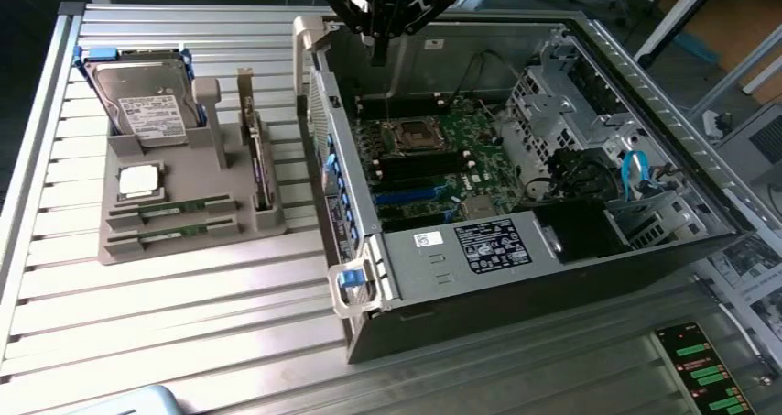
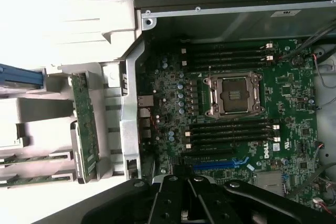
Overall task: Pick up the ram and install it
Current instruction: 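Reach for the ram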
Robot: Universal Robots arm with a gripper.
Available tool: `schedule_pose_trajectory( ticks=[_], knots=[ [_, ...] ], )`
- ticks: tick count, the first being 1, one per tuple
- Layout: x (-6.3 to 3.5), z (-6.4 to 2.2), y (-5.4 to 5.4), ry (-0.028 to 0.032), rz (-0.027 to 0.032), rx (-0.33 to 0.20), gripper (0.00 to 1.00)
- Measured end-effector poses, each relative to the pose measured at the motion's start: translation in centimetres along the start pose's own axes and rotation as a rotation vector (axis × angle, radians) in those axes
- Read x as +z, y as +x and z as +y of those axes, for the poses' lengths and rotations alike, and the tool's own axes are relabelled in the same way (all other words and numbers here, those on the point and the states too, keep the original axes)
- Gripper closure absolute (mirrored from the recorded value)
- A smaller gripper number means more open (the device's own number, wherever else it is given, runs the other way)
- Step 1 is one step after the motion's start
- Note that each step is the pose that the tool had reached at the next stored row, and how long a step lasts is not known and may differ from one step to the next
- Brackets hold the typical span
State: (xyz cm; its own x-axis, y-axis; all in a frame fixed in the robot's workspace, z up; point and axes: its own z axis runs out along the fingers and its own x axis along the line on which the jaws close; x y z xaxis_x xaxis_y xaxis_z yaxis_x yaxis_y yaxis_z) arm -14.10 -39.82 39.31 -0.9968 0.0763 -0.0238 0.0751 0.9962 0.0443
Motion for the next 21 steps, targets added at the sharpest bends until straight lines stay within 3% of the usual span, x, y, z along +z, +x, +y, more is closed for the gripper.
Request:
schedule_pose_trajectory(
  ticks=[8, 21],
  knots=[
    [-0.03, -0.08, 2.0, 0.0001, 0.0018, 0.0, 0.89],
    [-0.06, -0.28, 5.7, 0.0007, 0.0105, 0.0, 0.89]
  ],
)
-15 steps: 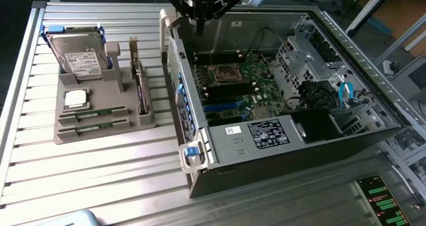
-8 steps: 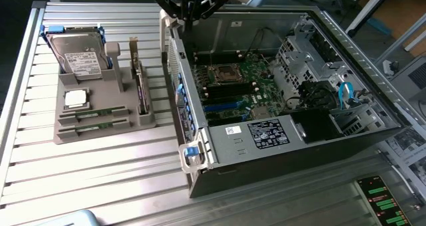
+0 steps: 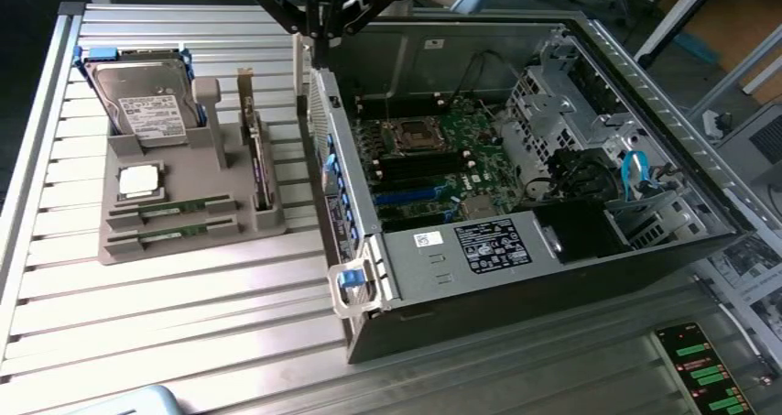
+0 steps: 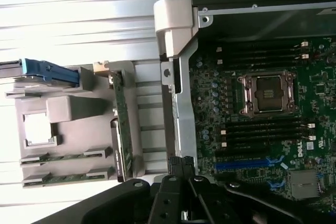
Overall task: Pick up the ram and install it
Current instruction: 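Reach for the ram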
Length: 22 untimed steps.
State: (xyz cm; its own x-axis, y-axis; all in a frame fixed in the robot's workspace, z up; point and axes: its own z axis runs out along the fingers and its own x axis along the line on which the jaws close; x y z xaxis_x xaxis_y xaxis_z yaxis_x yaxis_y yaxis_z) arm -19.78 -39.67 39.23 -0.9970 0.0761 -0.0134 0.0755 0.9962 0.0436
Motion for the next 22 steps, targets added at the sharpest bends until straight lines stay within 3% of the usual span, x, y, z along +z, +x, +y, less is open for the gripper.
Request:
schedule_pose_trajectory(
  ticks=[22],
  knots=[
    [0.04, -0.48, 8.4, 0.0014, 0.0185, 0.001, 0.89]
  ],
)
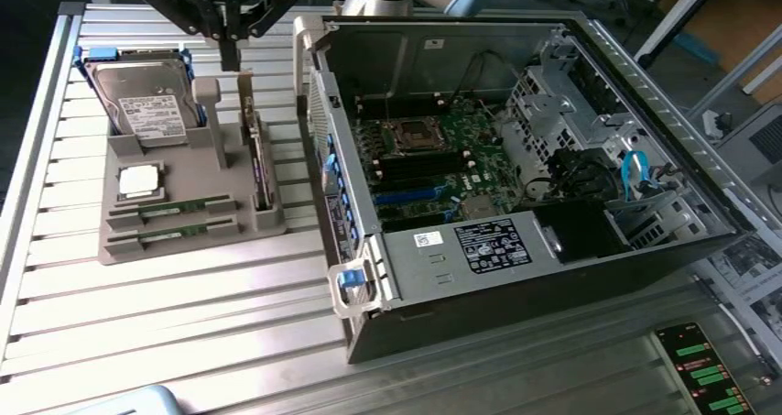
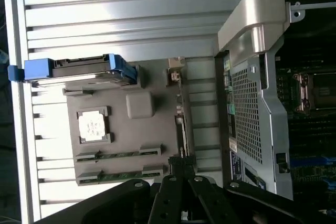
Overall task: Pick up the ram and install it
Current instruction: 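Reach for the ram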
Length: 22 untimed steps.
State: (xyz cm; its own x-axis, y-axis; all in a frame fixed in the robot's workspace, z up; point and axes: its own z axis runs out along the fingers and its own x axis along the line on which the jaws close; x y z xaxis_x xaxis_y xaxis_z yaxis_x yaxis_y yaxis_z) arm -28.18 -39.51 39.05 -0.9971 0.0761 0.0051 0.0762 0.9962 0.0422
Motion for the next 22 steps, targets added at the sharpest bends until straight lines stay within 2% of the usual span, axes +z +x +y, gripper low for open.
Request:
schedule_pose_trajectory(
  ticks=[18, 20, 22],
  knots=[
    [0.19, -0.37, 6.7, 0.0015, 0.0187, 0.001, 0.89],
    [0.2, -0.41, 7.2, 0.0017, 0.0223, 0.001, 0.89],
    [0.2, -0.41, 7.2, 0.0018, 0.023, 0.001, 0.89]
  ],
)
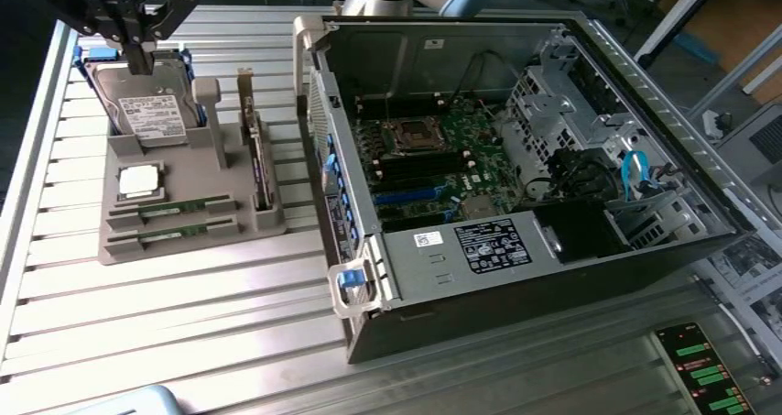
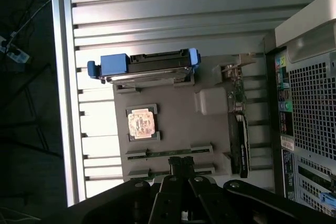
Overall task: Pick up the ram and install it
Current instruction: 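Reach for the ram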
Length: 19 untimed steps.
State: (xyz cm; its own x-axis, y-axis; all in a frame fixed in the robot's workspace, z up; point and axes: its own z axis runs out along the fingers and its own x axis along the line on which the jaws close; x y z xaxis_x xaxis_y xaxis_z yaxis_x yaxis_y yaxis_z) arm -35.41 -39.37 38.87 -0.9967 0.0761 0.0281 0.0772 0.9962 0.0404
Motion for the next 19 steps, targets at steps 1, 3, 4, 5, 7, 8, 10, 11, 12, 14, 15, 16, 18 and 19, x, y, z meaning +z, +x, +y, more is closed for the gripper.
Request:
schedule_pose_trajectory(
  ticks=[1, 3, 4, 5, 7, 8, 10, 11, 12, 14, 15, 16, 18, 19],
  knots=[
    [0.0, 0.0, 0.0, 0.0, 0.0, 0.0, 0.89],
    [0.0, 0.0, 0.0, 0.0001, 0.0001, 0.0, 0.89],
    [0.0, 0.0, 0.0, 0.0, 0.0001, 0.0, 0.89],
    [0.0, 0.0, 0.0, 0.0, 0.0001, 0.0, 0.89],
    [0.0, 0.0, 0.0, 0.0, 0.0001, 0.0, 0.89],
    [0.0, 0.0, 0.0, 0.0001, 0.0001, 0.0, 0.89],
    [0.0, 0.0, 0.0, 0.0, 0.0001, 0.0, 0.89],
    [0.0, -0.02, 0.0, 0.0, 0.0001, 0.0, 0.89],
    [0.0, -0.09, 0.0, 0.0, 0.0001, 0.0, 0.89],
    [-0.02, -0.43, 0.0, 0.0, 0.0001, 0.0, 0.89],
    [-0.03, -0.64, 0.0, 0.0, 0.0001, 0.0, 0.89],
    [-0.03, -0.92, -0.1, -0.0001, 0.0, 0.0, 0.89],
    [-0.07, -1.44, -0.1, 0.0001, 0.0002, 0.0, 0.89],
    [-0.08, -1.66, -0.1, 0.0001, 0.0002, 0.0, 0.89]
  ],
)
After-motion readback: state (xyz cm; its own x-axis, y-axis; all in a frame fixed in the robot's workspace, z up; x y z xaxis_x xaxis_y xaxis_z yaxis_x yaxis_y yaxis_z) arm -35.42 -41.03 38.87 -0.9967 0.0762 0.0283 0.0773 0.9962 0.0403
